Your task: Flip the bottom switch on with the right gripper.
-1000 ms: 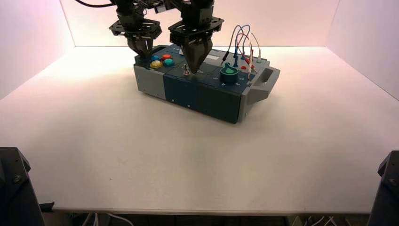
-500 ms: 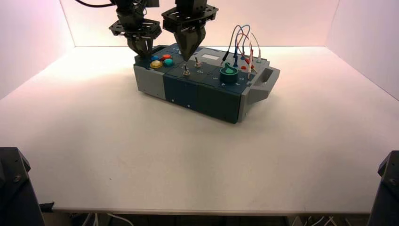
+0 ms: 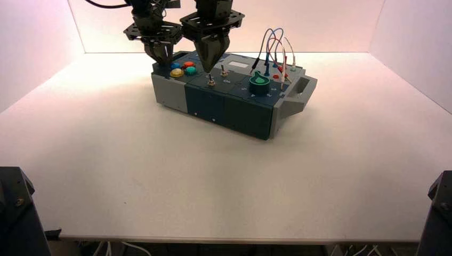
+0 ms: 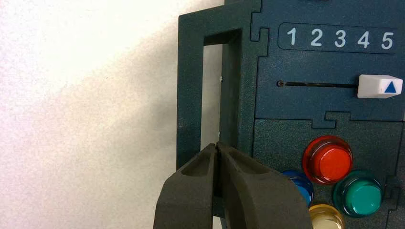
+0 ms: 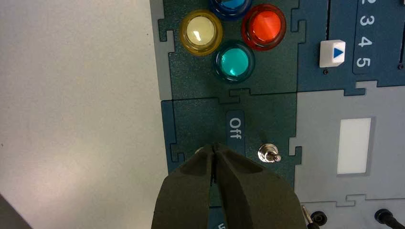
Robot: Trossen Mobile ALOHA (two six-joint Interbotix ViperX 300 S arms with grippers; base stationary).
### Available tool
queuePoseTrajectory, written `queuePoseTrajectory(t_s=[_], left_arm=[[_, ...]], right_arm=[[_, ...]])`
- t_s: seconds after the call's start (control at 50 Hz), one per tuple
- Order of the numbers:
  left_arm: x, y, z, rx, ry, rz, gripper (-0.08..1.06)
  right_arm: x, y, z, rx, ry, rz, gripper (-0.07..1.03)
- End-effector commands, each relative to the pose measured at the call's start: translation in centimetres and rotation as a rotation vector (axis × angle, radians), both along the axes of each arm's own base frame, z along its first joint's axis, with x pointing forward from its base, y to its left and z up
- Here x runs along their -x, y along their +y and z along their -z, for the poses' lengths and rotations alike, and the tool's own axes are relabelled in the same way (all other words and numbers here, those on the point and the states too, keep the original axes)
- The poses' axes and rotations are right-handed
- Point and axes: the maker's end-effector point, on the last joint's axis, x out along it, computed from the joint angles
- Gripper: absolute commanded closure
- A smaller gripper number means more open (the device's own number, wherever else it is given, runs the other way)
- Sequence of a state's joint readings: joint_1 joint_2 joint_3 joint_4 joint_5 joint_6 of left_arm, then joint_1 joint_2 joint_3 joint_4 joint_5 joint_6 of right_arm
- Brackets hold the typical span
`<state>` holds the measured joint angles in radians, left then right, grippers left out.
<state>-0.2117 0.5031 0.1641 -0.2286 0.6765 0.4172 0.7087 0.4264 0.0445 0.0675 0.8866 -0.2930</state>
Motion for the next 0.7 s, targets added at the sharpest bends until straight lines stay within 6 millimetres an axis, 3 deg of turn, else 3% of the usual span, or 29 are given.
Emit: queuePoseTrajectory(t_s=[0.02, 0.7], left_arm=[[0.4, 1.0, 1.3, -0.01, 0.029, -0.011, 1.0], [0.5, 1.0, 1.6, -0.012, 0.036, -0.011, 1.0]], right_arm=[[-0.2, 0.7, -1.3, -0.029, -0.028, -0.01, 0.98], [0.5, 0.1, 0.0, 0.01, 0.013, -0.014, 0.98]])
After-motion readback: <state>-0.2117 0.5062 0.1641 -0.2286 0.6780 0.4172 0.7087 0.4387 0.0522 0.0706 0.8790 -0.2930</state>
